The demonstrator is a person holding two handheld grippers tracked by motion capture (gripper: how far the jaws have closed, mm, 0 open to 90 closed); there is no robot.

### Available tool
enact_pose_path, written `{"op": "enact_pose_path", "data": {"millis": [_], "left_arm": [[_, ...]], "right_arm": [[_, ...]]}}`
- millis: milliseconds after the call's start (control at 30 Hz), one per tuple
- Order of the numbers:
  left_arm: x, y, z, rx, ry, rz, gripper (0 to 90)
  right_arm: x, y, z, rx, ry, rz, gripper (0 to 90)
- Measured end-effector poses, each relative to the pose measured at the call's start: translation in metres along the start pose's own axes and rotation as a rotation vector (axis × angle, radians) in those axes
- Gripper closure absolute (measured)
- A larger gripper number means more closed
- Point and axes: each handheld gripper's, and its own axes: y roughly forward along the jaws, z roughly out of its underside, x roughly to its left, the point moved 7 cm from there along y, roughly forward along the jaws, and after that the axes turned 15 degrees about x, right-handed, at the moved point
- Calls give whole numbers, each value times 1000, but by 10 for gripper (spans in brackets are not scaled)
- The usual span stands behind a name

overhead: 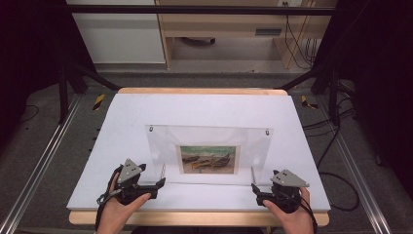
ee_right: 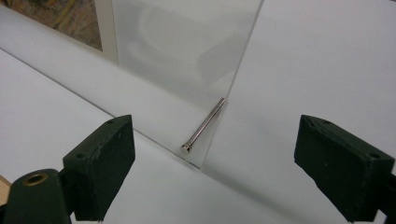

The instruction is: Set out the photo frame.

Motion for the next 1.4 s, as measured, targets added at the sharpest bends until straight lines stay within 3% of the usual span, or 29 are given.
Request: {"op": "enact_pose_path", "data": {"millis": [233, 400, 700, 967, 1400], "left_arm": [[10, -9, 0, -36, -28, -8, 71], [20, -19, 1, -72, -48, -22, 68], [32, -31, 5, -103, -64, -40, 66], [41, -34, 7, -109, -67, -49, 67], [59, -34, 14, -70, -62, -117, 68]], "right_arm": [[-4, -9, 0, -42, -3, 9, 91], [-14, -19, 0, -85, 36, 32, 84], [-25, -21, 4, -88, 69, 44, 84], [-37, -23, 8, -84, 104, 50, 95], [-54, -24, 13, -86, 142, 106, 99]]}}
